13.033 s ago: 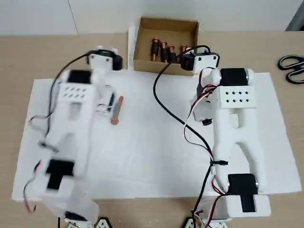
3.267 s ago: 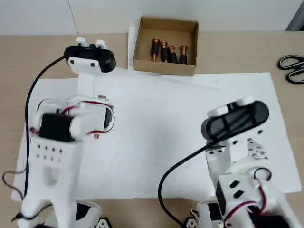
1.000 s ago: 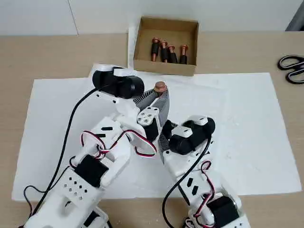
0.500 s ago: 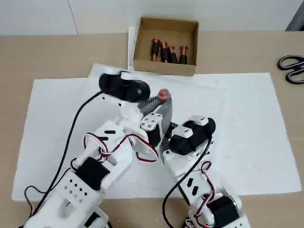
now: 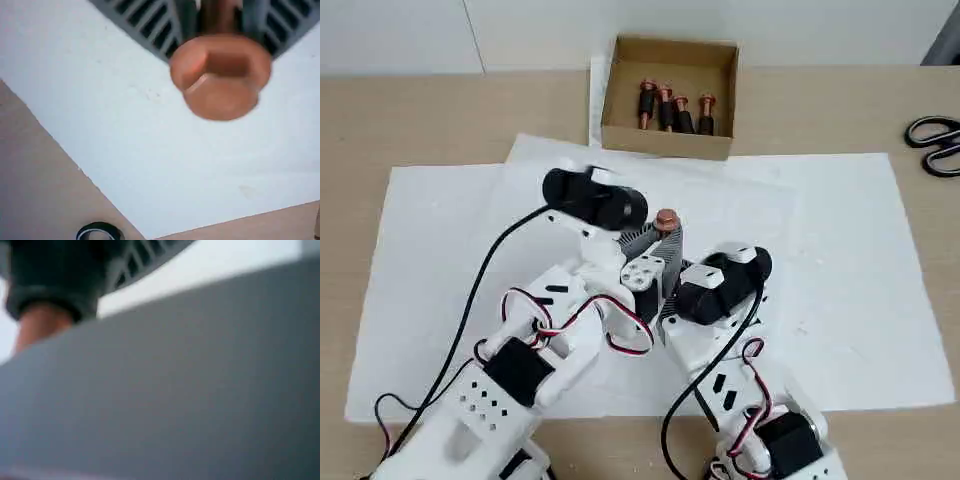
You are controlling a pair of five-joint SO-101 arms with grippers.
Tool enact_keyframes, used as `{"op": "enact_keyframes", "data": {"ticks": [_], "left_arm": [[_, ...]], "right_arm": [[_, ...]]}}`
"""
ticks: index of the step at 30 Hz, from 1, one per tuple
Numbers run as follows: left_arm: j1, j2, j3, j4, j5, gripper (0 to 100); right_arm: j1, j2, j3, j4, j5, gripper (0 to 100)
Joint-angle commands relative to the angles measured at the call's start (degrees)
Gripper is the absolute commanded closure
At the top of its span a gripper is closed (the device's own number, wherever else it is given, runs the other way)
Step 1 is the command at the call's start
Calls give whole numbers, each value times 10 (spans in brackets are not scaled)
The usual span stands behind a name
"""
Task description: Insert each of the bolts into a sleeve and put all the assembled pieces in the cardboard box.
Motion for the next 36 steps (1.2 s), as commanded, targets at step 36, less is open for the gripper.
{"op": "enact_keyframes", "data": {"ticks": [36], "left_arm": [[-209, -11, -155, 145, -33, 751]], "right_arm": [[30, 1, -4, -14, -3, 995]]}}
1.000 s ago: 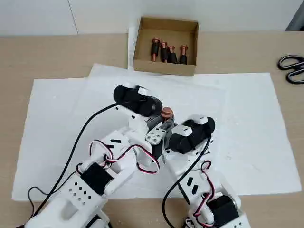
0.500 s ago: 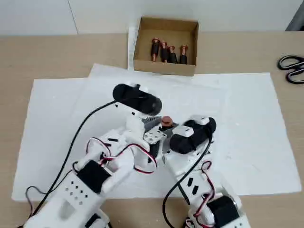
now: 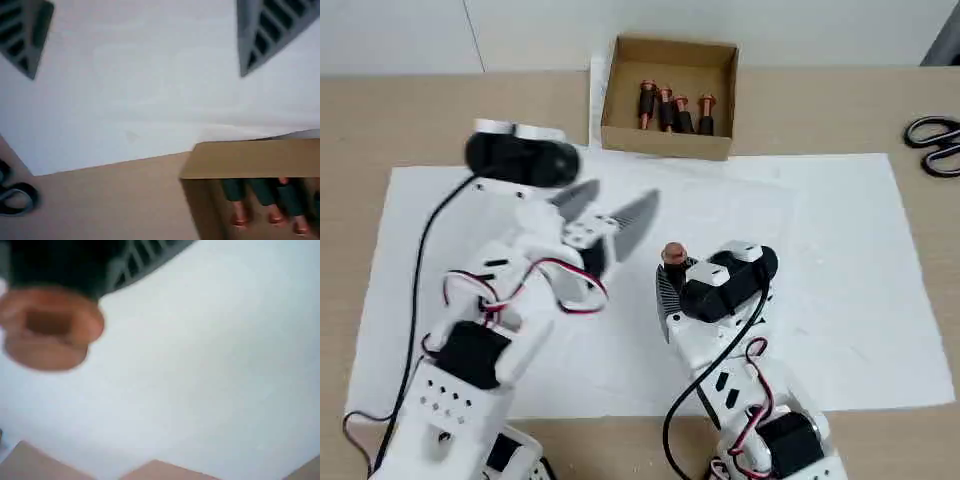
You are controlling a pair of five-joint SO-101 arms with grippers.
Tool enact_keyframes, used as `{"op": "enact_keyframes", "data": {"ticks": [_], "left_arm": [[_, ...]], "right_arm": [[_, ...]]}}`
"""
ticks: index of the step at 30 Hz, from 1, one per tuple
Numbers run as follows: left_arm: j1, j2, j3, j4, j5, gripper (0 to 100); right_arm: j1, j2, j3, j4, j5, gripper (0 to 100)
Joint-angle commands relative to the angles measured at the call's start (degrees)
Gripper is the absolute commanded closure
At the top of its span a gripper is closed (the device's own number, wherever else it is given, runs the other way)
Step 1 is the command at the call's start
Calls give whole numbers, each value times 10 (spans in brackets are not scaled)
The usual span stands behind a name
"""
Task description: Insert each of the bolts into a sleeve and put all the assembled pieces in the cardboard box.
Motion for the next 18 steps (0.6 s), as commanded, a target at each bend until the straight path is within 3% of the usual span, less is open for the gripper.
{"op": "enact_keyframes", "data": {"ticks": [1, 7, 18], "left_arm": [[-69, -9, -27, 31, -4, 751], [-103, -8, 80, 64, -5, 750], [-102, -8, 276, -115, -4, 750]], "right_arm": [[22, 3, -3, -11, -3, 995], [138, 153, -84, 22, -3, 995], [189, 820, -677, -33, -3, 995]]}}
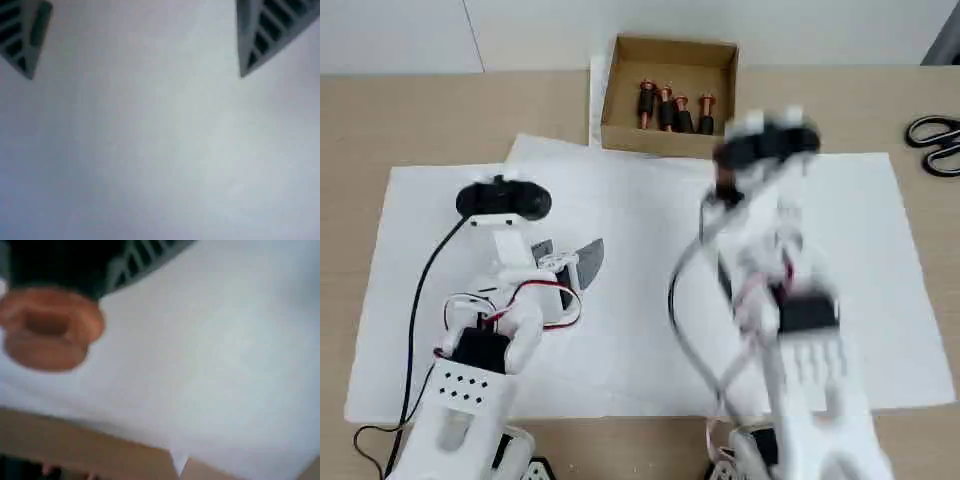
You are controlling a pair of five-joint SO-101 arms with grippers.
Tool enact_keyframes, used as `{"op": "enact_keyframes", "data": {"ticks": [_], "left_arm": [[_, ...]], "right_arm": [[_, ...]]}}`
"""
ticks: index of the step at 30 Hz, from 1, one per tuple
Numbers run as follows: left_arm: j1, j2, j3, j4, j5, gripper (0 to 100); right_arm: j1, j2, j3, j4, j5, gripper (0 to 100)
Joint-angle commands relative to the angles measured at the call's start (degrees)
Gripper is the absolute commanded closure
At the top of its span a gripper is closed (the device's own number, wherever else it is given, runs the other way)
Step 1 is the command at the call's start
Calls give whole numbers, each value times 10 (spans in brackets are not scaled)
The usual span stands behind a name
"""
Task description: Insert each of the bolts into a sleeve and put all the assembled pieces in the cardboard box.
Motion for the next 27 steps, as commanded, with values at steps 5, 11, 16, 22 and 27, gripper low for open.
{"op": "enact_keyframes", "data": {"ticks": [5, 11, 16, 22, 27], "left_arm": [[-4, -8, 22, -34, -4, 750], [-4, -8, 22, -34, -4, 750], [-4, -8, 22, -34, -4, 751], [-4, -8, 22, -34, -4, 751], [-4, -8, 22, -34, -4, 751]], "right_arm": [[43, 480, -491, -79, -4, 995], [42, 771, -796, -80, -3, 995], [42, 958, -980, -80, -3, 991], [36, 1085, -1107, -79, -3, 991], [29, 1124, -1130, -79, -3, 948]]}}
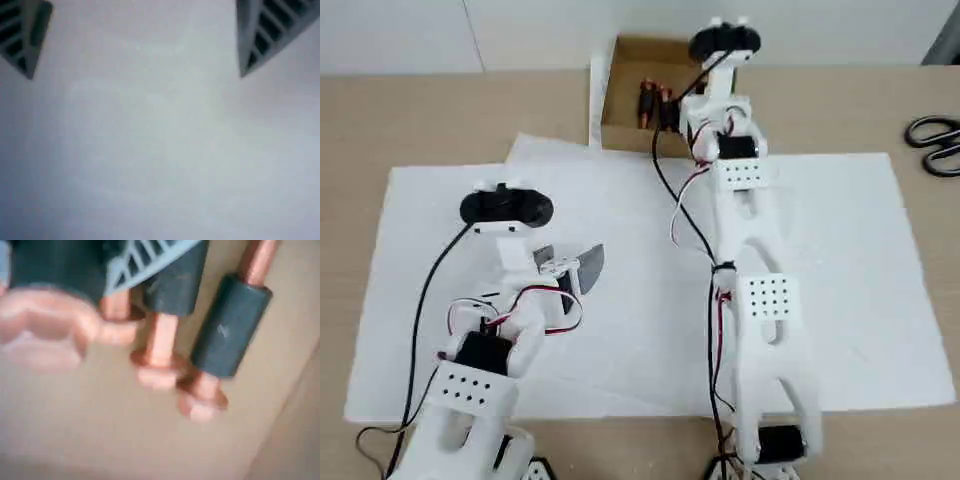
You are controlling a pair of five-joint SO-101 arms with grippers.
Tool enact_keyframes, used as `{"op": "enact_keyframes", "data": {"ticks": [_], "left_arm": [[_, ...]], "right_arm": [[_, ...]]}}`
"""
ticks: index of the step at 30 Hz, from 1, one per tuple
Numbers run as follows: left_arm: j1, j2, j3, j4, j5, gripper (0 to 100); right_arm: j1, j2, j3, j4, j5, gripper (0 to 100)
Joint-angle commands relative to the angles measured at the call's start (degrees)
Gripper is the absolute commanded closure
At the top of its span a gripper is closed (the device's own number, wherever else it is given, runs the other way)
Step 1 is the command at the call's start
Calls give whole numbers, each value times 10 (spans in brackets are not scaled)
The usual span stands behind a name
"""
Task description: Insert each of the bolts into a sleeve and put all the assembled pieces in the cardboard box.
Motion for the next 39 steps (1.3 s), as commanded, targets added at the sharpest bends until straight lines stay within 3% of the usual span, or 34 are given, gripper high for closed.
{"op": "enact_keyframes", "data": {"ticks": [1, 6, 13, 18, 20, 24, 32, 39], "left_arm": [[-4, -8, -2, -13, -4, 751], [-4, -8, -2, -13, -4, 751], [-6, -8, -5, -15, -4, 751], [-11, -9, -31, -13, -4, 751], [-23, -9, -54, -12, -4, 751], [-44, -9, -110, 3, -4, 751], [-42, -134, -225, 164, -5, 751], [-41, -355, -168, 185, -6, 751]], "right_arm": [[-7, -5, -50, -14, -2, 913], [-14, -3, -51, 9, -2, 782], [-17, -8, -97, 20, -2, 782], [-18, -10, -253, 133, -2, 782], [-18, -35, -239, 176, -2, 782], [-18, -177, -244, 314, -2, 781], [-48, -482, -243, 610, -1, 780], [-51, -690, -239, 619, -1, 782]]}}
